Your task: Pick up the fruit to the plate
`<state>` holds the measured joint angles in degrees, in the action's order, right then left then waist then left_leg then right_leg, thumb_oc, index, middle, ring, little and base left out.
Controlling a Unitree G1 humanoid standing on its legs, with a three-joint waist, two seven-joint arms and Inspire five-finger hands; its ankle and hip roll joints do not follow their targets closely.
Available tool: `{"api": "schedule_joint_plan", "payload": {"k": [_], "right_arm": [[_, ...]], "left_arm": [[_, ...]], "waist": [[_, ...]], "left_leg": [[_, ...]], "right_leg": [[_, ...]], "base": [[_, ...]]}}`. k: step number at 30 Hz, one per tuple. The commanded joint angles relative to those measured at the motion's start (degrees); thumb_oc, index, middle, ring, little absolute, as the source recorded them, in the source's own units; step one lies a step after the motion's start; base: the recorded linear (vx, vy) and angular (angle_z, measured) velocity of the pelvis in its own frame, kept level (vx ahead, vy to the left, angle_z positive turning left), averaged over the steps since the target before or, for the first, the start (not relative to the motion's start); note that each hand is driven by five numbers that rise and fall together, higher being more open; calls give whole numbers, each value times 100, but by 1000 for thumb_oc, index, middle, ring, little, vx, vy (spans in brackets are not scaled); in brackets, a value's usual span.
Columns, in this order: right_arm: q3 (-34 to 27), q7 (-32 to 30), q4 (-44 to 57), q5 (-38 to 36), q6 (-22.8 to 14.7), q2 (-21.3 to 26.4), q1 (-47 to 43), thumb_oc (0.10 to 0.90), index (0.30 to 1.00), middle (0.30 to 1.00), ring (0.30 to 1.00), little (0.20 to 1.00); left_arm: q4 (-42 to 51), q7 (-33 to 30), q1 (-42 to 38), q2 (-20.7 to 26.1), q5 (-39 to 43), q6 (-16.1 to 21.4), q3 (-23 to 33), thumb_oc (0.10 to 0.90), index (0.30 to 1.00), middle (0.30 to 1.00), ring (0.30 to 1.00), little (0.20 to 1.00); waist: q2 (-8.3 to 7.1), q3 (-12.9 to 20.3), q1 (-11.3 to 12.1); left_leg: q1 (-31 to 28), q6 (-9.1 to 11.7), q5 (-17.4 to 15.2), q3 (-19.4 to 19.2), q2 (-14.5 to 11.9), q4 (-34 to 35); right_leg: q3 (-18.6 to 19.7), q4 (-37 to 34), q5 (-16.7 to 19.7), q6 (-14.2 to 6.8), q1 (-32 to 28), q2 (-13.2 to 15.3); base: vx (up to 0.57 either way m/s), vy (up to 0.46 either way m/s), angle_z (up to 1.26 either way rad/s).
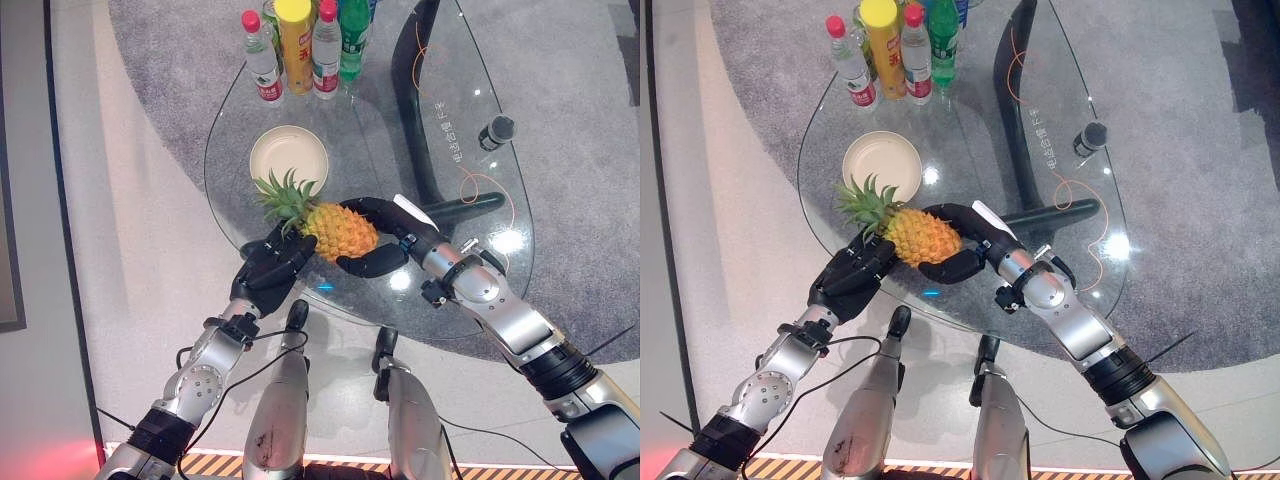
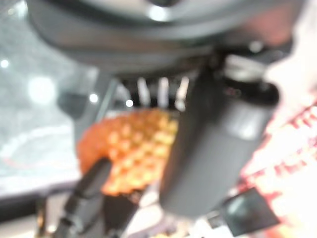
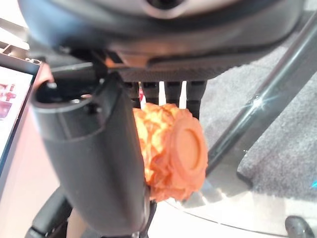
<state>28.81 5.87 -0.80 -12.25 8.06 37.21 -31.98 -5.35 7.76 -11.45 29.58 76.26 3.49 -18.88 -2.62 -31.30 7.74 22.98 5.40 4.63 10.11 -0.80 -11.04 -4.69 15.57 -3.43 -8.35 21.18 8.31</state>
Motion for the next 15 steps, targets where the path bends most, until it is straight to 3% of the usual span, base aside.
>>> {"api": "schedule_joint_plan", "payload": {"k": [1,7,15], "right_arm": [[403,319,1219,-10,-677,-340,-213,100,300,300,300,200],[8,-240,1192,10,-936,-546,-26,100,300,300,300,200],[-38,308,1488,173,-797,-484,15,100,300,300,300,200]], "left_arm": [[1438,423,-686,-327,87,514,382,800,900,900,900,900],[1404,415,-640,-454,16,552,434,800,900,900,900,900],[1436,459,-660,-551,21,488,497,800,900,900,900,900]], "waist": [[-304,151,-26],[-254,151,-50],[-192,151,-99]], "left_leg": [[-346,-631,-817,-267,686,-337],[-382,-626,-833,-240,700,-327],[-399,-581,-814,-220,697,-331]], "right_leg": [[95,-597,431,200,-458,-637],[48,-582,378,228,-488,-632],[65,-557,346,240,-497,-620]], "base": [[0,0,0],[6,-1,3],[0,0,0]]}}
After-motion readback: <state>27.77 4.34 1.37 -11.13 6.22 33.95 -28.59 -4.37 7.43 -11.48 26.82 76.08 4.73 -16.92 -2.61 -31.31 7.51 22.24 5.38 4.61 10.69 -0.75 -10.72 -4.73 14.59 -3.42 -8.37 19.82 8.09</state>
